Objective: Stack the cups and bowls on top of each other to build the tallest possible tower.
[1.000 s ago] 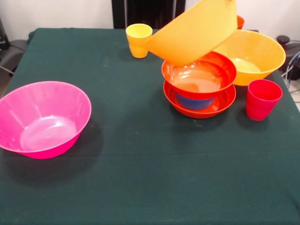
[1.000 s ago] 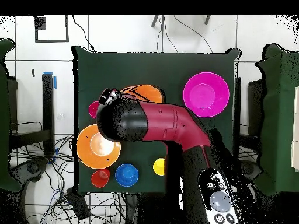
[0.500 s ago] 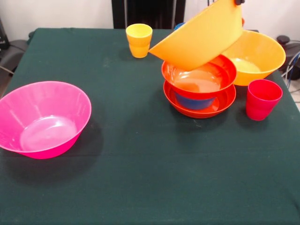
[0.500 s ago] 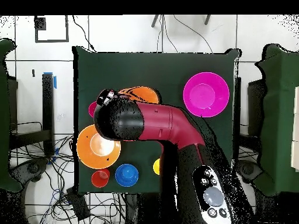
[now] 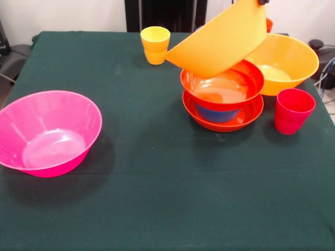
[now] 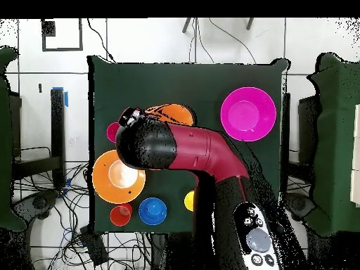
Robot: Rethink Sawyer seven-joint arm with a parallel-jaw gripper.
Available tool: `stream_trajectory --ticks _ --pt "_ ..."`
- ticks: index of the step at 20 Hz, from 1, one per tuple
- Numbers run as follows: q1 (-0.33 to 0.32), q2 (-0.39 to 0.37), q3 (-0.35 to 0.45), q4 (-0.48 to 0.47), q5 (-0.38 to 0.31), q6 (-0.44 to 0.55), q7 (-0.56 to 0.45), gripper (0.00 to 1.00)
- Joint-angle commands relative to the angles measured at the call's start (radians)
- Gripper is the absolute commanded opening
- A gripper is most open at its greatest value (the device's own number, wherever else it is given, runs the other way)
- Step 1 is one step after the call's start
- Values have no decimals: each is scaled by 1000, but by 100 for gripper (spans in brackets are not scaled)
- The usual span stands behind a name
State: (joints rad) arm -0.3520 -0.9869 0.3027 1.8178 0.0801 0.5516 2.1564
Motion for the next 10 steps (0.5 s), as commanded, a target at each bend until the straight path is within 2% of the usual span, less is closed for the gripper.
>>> stream_trajectory --ticks 1,10 --pt "33 16 -34 -42 21 -33 154 0" --pt "51 24 -64 -53 16 -24 159 0"
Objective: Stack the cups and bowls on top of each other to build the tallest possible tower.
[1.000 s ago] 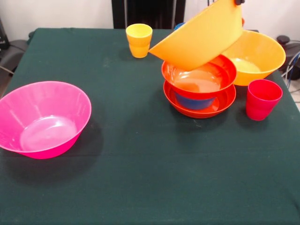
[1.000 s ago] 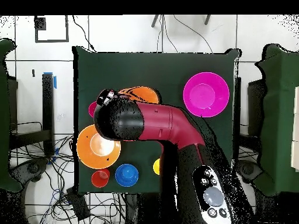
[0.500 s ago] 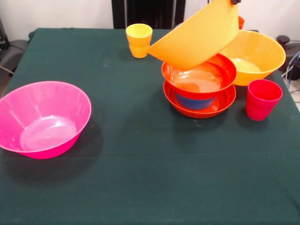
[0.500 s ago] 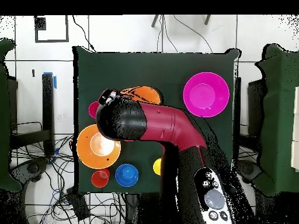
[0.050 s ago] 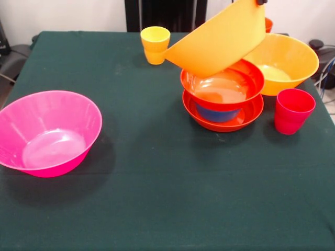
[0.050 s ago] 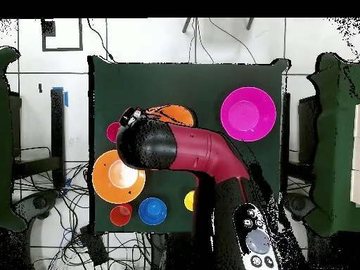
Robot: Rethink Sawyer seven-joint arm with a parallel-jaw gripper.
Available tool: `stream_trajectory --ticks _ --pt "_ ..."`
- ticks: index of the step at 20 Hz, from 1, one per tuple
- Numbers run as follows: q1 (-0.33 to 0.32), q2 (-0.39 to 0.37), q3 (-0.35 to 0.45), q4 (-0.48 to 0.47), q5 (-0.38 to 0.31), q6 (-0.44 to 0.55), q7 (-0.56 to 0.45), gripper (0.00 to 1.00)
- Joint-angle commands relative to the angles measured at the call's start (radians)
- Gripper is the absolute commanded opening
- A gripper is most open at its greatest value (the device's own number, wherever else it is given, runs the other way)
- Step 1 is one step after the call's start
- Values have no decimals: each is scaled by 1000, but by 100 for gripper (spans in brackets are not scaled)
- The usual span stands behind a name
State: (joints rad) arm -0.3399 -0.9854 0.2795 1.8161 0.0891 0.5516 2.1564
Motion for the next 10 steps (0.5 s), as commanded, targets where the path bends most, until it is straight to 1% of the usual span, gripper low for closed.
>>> stream_trajectory --ticks 1,7,10 --pt "43 23 -47 -53 6 -20 162 0" --pt "90 30 -123 -51 -15 11 194 0" --pt "125 33 -181 -44 -40 18 212 0"
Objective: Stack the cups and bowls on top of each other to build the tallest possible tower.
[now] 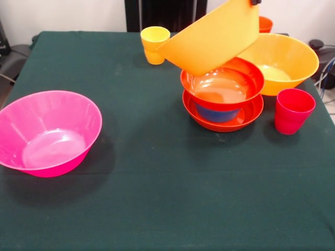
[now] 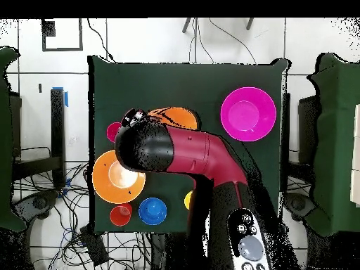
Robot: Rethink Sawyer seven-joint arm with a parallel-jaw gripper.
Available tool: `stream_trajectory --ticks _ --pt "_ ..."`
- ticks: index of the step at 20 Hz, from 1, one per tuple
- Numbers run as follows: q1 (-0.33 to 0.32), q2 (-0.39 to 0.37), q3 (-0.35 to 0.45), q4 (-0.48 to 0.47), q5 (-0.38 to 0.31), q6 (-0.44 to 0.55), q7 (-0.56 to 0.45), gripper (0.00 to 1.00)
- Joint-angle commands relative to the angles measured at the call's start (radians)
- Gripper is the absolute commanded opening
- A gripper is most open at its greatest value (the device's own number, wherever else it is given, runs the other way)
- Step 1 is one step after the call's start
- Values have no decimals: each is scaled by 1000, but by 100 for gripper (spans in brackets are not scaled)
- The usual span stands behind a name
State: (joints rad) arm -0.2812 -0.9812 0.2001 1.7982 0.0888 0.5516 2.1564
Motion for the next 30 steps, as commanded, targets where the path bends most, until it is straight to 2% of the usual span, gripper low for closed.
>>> stream_trajectory --ticks 1,5,10,13,21,30 --pt "79 31 -121 -22 -42 8 217 0" --pt "123 44 -176 -14 -33 -19 239 0" --pt "197 61 -281 -15 -38 48 299 0" --pt "242 78 -343 -13 -54 49 320 0" --pt "332 122 -461 18 -4 57 416 0" --pt "349 153 -457 78 77 -124 488 0"
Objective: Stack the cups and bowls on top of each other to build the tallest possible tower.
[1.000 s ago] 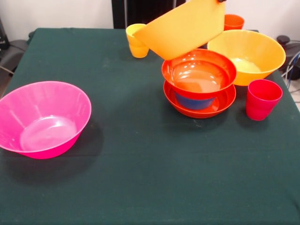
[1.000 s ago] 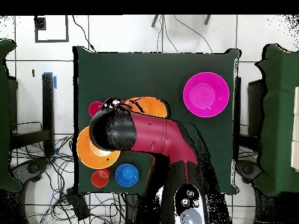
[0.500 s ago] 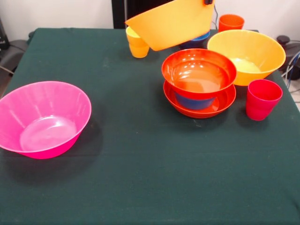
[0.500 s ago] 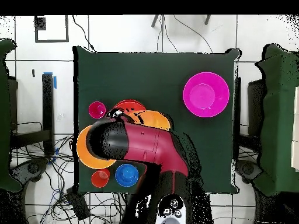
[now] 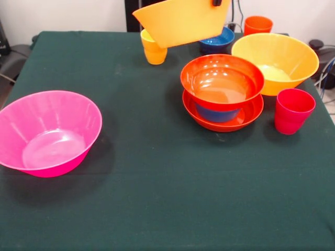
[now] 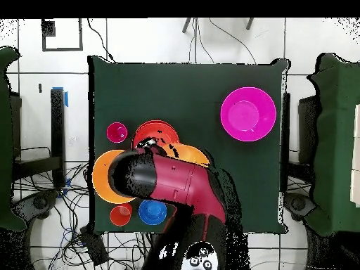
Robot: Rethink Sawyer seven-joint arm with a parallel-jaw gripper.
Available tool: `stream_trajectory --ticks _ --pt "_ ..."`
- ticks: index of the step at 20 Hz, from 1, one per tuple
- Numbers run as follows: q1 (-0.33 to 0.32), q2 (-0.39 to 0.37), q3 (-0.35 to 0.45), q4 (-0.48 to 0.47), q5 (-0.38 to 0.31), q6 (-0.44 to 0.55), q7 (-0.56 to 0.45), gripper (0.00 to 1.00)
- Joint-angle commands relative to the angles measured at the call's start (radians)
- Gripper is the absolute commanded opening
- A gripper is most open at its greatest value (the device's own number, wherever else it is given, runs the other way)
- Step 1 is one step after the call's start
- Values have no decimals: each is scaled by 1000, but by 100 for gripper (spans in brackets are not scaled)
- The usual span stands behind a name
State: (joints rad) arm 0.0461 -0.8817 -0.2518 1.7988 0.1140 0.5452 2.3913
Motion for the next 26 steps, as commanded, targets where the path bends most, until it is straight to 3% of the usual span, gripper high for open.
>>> stream_trajectory --ticks 1,6,26 --pt "23 59 -2 76 58 -134 258 0" --pt "13 58 19 84 89 -185 256 0" --pt "42 59 -4 83 157 -141 230 0"
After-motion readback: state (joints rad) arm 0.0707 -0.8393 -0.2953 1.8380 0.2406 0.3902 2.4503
